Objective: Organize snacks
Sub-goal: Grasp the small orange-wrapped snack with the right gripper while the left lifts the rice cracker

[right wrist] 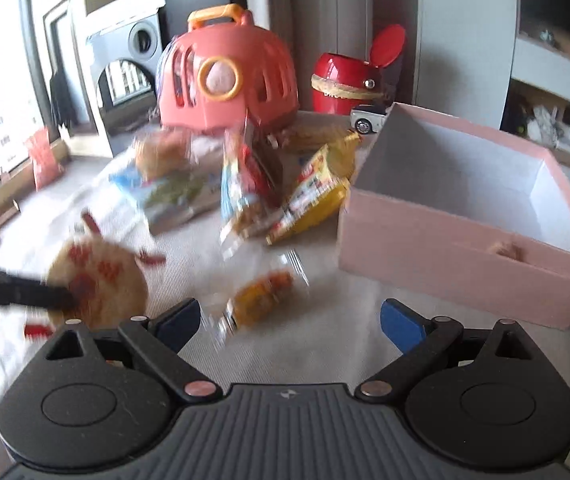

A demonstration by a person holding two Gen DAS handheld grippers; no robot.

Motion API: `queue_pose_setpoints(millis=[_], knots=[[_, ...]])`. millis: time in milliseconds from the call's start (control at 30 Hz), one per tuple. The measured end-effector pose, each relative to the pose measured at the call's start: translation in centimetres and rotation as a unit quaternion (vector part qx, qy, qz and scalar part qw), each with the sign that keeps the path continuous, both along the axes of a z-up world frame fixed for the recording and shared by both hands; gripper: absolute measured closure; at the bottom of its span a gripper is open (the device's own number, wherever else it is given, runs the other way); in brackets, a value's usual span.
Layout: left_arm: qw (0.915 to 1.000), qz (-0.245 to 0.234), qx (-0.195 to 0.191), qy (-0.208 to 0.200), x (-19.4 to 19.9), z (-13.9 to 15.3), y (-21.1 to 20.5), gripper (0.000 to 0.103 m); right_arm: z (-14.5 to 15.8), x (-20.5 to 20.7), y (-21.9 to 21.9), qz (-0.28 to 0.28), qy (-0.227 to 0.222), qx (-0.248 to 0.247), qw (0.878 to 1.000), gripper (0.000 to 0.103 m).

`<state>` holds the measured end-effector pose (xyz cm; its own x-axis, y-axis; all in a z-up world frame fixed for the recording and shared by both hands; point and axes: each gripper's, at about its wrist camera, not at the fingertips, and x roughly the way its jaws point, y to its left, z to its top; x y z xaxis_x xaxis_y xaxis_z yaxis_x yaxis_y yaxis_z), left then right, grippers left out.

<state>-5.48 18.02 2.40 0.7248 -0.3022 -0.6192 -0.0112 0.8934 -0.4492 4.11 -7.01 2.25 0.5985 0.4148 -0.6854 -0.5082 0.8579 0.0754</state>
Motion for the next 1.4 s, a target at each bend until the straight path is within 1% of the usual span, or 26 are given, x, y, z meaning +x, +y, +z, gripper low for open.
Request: queue_pose_setpoints(millis=[67, 133, 200, 233, 267, 300, 333, 367, 433, 500, 633, 700, 767, 800, 867, 967, 1067, 1133, 1200, 1267, 1400], knots=[[1.0000, 0.006, 0.002, -0.003, 0.5, -0.1, -0.1, 0.070, -0.4, 1.4, 1.3, -0.003, 0.014, 0.004, 1.000, 0.006], [0.9998, 0.010, 0.011, -0.011, 1.1, -0.3, -0.4, 0.069, -1.0, 2.5, 2.3, 0.000, 0.027, 0.001, 1.000, 0.008], [0.9998, 0.011, 0.009, -0.011, 1.5, -0.6, -0.3, 0.069, -1.9, 3.2, 3.3, 0.007, 0.032, -0.015, 0.999, 0.018], [0.9999, 0.010, 0.004, -0.011, 1.7, -0.8, -0.2, 0.069, -2.0, 3.1, 3.5, 0.006, 0.021, -0.023, 0.999, 0.022], [0.9999, 0.008, -0.002, -0.011, 1.8, -0.9, -0.1, 0.069, -1.9, 2.8, 3.4, 0.008, 0.014, -0.026, 1.000, 0.035], [0.9999, 0.006, -0.007, -0.012, 1.9, -1.0, -0.1, 0.069, -1.8, 2.4, 3.2, 0.015, 0.011, -0.029, 0.999, 0.051], [0.9999, 0.004, -0.010, -0.013, 1.9, -1.1, -0.1, 0.070, -1.6, 2.1, 3.0, 0.024, 0.010, -0.030, 0.999, 0.057], [0.9998, 0.001, -0.013, -0.014, 2.0, -1.1, -0.1, 0.070, -1.4, 1.7, 2.7, 0.031, 0.013, -0.032, 0.999, 0.060], [0.9997, -0.014, -0.015, -0.016, 1.9, -0.9, -0.6, 0.071, -0.8, 1.0, 1.7, 0.039, 0.018, -0.027, 0.999, 0.071], [0.9990, -0.038, -0.016, -0.017, 1.8, -0.7, -1.3, 0.074, -0.3, 0.3, 0.4, 0.042, 0.028, -0.024, 0.998, 0.072], [0.9952, -0.092, -0.030, -0.019, 0.9, 0.0, -3.4, 0.078, 0.9, -1.6, -3.3, 0.025, 0.027, -0.017, 0.999, 0.076], [0.9925, -0.112, -0.040, -0.027, 0.6, 0.7, -4.6, 0.083, 1.7, -2.4, -5.2, 0.014, 0.024, -0.014, 1.000, 0.076], [0.9897, -0.130, -0.038, -0.046, 0.4, 1.9, -5.9, 0.083, 2.9, -2.9, -7.2, 0.002, 0.018, -0.008, 1.000, 0.076], [0.9881, -0.139, -0.032, -0.058, 0.4, 2.5, -6.7, 0.083, 3.7, -3.1, -8.2, -0.007, 0.010, -0.001, 1.000, 0.076], [0.9857, -0.153, -0.019, -0.068, 0.8, 3.2, -8.1, 0.084, 5.5, -3.2, -10.1, -0.027, -0.013, 0.012, 0.999, 0.076], [0.9833, -0.171, 0.003, -0.061, 1.4, 3.4, -10.0, 0.084, 8.1, -3.2, -12.7, -0.061, -0.056, 0.032, 0.996, 0.076], [0.9797, -0.193, 0.037, -0.042, 1.8, 3.0, -11.6, 0.083, 9.2, -3.2, -14.2, -0.076, -0.076, 0.047, 0.993, 0.076], [0.9779, -0.192, 0.078, -0.031, 2.1, 2.4, -12.7, 0.078, 8.9, -3.1, -14.6, -0.082, -0.078, 0.048, 0.992, 0.076], [0.9771, -0.189, 0.095, -0.021, 2.5, 1.7, -13.3, 0.073, 7.7, -3.3, -14.3, -0.082, -0.068, 0.040, 0.993, 0.076], [0.9789, -0.185, 0.085, -0.014, 3.0, 1.0, -13.3, 0.071, 6.0, -3.6, -13.7, -0.076, -0.056, 0.027, 0.995, 0.076], [0.9855, -0.165, 0.037, -0.002, 4.4, -0.5, -12.3, 0.068, 2.3, -4.2, -12.2, -0.061, -0.021, 0.005, 0.998, 0.076]])
